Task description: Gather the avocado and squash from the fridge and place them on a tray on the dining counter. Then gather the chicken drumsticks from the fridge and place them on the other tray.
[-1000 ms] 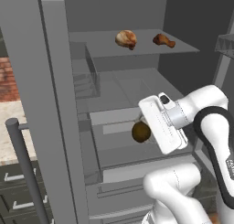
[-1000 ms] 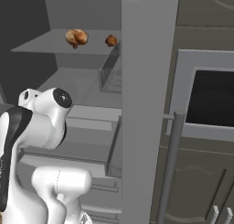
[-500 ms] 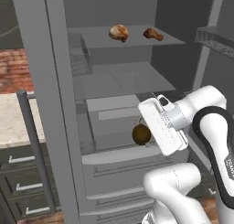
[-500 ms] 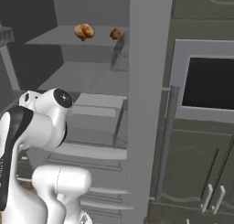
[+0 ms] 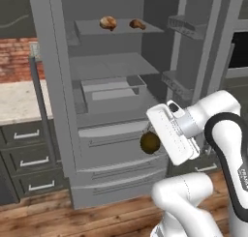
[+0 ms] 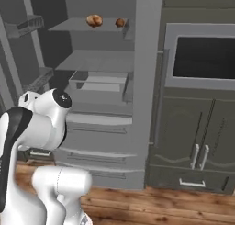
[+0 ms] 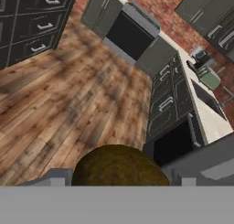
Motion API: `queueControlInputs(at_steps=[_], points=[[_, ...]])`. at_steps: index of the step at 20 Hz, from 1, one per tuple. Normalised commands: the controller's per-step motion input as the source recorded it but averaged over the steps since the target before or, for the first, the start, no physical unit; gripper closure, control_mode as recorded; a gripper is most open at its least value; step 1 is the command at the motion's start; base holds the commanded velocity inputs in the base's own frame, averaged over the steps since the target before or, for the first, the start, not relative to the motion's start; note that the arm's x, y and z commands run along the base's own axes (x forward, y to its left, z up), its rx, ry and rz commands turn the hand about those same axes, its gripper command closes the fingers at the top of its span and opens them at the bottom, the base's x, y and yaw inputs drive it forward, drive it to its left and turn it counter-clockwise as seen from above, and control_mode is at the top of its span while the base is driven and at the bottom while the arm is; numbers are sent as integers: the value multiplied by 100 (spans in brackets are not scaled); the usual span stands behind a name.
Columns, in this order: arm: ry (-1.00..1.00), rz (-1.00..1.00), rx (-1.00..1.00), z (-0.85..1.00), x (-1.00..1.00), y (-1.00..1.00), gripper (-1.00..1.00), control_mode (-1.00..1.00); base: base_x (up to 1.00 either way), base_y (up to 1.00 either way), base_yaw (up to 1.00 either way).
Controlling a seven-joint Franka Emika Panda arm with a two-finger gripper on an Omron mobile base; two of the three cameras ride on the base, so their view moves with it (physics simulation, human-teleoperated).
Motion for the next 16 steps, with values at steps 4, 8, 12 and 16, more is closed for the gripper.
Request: queueControlInputs(at_steps=[4,8,12,16], points=[[0,0,0,0,0,0,100,100,-90,-12,-20],[0,0,0,0,0,0,100,100,-79,-16,-24],[0,0,0,0,0,0,100,100,-36,-28,-45],[0,0,0,0,0,0,100,100,-18,-13,-64]])
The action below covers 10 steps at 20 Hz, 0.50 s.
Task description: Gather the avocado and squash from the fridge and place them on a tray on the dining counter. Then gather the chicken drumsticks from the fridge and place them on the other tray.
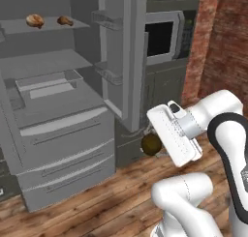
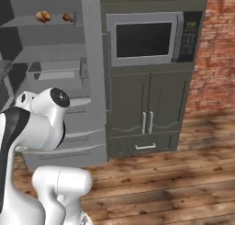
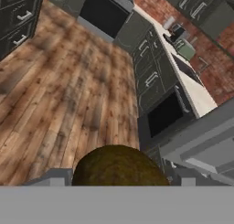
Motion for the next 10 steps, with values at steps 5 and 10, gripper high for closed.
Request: queueControlInputs(at_steps=[5,10], points=[[0,0,0,0,0,0,100,100,-15,-14,-65],[0,0,0,0,0,0,100,100,-9,-32,-61]])
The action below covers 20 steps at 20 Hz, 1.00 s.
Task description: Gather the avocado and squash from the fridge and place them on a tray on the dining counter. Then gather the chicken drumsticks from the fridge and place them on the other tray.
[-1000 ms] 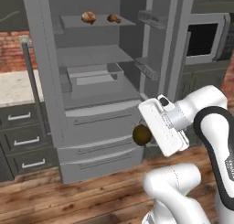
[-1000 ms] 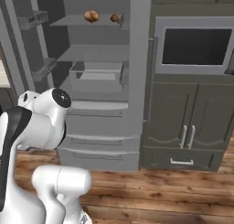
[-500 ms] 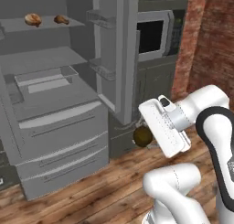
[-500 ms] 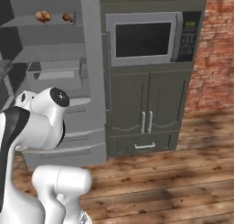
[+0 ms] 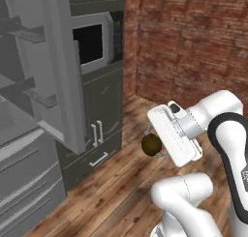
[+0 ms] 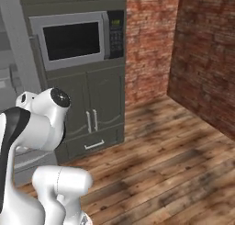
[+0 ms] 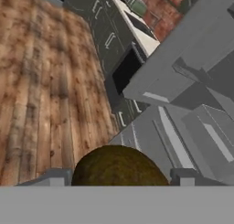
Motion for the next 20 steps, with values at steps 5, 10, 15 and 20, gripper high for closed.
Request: queueControlInputs(at_steps=[5,10,15,20], points=[[0,0,0,0,0,0,100,100,0,-43,-62],[0,0,0,0,0,0,100,100,8,-23,-68],[0,0,0,0,0,0,100,100,17,-19,-69],[0,0,0,0,0,0,100,100,24,-12,-68]])
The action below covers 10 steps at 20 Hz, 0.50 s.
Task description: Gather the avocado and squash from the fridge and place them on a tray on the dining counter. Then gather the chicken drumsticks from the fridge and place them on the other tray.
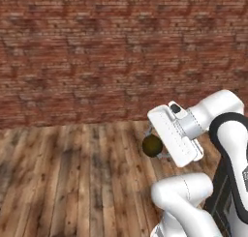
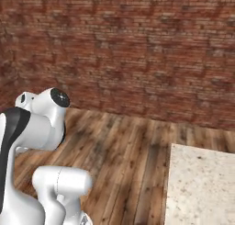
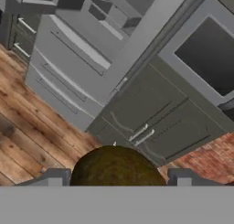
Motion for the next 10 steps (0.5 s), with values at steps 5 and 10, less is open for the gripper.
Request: queueControlInputs(at_steps=[5,10], points=[[0,0,0,0,0,0,100,100,51,5,-61],[0,0,0,0,0,0,100,100,66,31,-56]])
